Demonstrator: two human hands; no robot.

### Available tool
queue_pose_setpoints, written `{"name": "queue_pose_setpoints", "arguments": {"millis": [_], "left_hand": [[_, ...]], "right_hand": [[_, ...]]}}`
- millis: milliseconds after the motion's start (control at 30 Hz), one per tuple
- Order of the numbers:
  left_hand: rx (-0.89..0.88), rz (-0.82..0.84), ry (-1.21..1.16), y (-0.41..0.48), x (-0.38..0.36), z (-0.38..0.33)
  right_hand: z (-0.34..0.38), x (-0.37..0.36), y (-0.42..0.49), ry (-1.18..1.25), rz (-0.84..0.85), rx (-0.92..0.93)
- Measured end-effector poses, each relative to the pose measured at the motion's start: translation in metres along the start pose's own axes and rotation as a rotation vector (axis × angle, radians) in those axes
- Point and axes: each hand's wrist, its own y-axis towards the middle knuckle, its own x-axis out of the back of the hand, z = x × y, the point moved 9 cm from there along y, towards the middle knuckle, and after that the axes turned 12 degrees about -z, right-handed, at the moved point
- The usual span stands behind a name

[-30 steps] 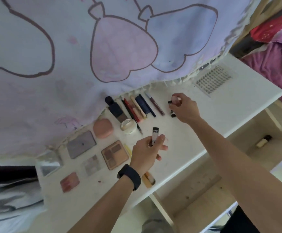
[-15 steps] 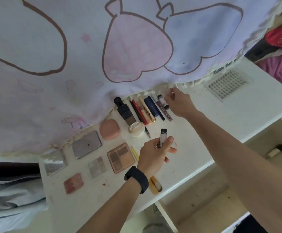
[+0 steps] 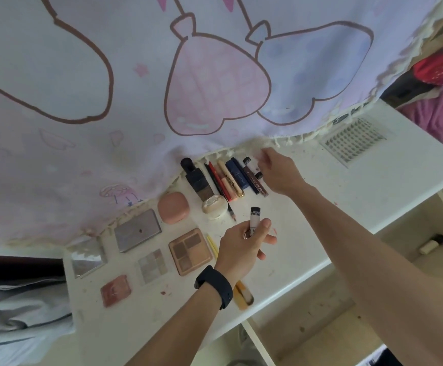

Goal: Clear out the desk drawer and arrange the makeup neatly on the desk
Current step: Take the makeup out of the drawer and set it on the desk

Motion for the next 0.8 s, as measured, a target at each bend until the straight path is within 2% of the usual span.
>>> {"name": "queue_pose_setpoints", "arguments": {"millis": [100, 267, 400, 533, 600, 667, 700, 733, 800], "left_hand": [[0.016, -0.032, -0.053, 0.0, 0.003, 0.002], [0.051, -0.031, -0.037, -0.005, -0.001, 0.002], [0.046, -0.082, -0.039, -0.004, 0.003, -0.001], [0.089, -0.09, -0.116, -0.002, -0.001, 0.0], [0.12, -0.048, -0.184, -0.001, -0.009, -0.001], [0.138, -0.013, -0.206, 0.0, -0.019, -0.002], [0.154, -0.001, -0.208, 0.001, -0.024, -0.002], [0.18, 0.006, -0.22, 0.002, -0.028, -0.001], [0.221, 0.013, -0.245, 0.003, -0.037, 0.0]], "right_hand": [[-0.015, 0.016, 0.002, -0.077, -0.082, -0.053], [-0.016, 0.016, 0.004, -0.219, -0.017, -0.058], [-0.006, 0.014, -0.005, -0.081, 0.073, -0.079], [-0.016, 0.049, -0.037, 0.208, -0.133, -0.222], [-0.023, 0.051, -0.068, 0.463, -0.031, -0.308], [-0.015, 0.044, -0.105, 0.646, 0.221, -0.332], [-0.013, 0.043, -0.119, 0.664, 0.3, -0.314], [-0.013, 0.044, -0.128, 0.648, 0.323, -0.282], [-0.018, 0.049, -0.133, 0.611, 0.266, -0.24]]}}
